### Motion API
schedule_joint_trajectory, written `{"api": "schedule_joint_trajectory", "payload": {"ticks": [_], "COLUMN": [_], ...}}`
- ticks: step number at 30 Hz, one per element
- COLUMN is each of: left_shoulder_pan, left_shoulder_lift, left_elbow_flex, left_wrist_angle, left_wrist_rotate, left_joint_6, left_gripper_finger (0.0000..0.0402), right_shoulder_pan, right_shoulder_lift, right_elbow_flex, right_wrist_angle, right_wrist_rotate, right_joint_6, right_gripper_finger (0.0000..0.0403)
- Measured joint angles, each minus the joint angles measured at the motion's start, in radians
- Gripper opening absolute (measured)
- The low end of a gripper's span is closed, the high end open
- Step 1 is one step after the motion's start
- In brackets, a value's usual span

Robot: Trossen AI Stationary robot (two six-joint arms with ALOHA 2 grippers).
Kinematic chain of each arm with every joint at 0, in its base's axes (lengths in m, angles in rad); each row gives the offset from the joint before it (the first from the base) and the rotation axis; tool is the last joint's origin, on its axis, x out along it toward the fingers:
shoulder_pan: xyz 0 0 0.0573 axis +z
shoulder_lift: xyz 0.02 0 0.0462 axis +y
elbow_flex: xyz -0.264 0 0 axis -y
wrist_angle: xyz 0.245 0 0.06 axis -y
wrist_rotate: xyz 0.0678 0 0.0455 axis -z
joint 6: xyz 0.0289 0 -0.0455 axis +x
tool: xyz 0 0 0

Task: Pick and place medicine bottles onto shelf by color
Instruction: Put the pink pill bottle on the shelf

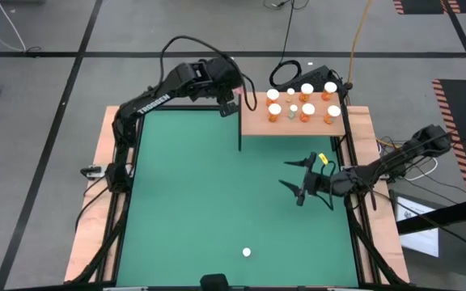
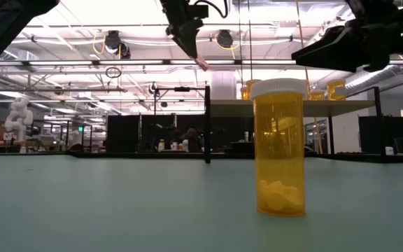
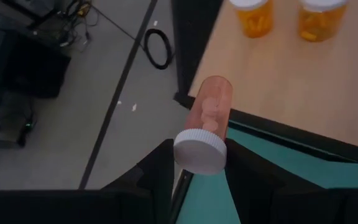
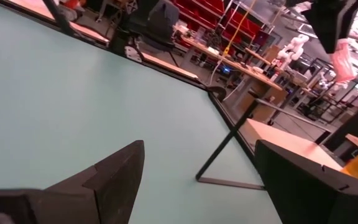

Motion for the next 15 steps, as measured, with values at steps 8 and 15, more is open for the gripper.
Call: {"api": "schedule_joint_trajectory", "payload": {"ticks": [8,15], "left_shoulder_pan": [-0.069,-0.202], "left_shoulder_lift": [0.000,0.000], "left_elbow_flex": [0.000,0.000], "left_wrist_angle": [-0.019,-0.013], "left_wrist_rotate": [0.064,0.116], "left_joint_6": [0.019,0.011], "left_gripper_finger": [0.0133,0.0133], "right_shoulder_pan": [-0.058,-0.070], "right_shoulder_lift": [0.000,0.000], "right_elbow_flex": [0.000,0.000], "right_wrist_angle": [0.187,0.317], "right_wrist_rotate": [0.078,0.084], "right_joint_6": [0.096,0.148], "right_gripper_finger": [0.0302,0.0302]}}
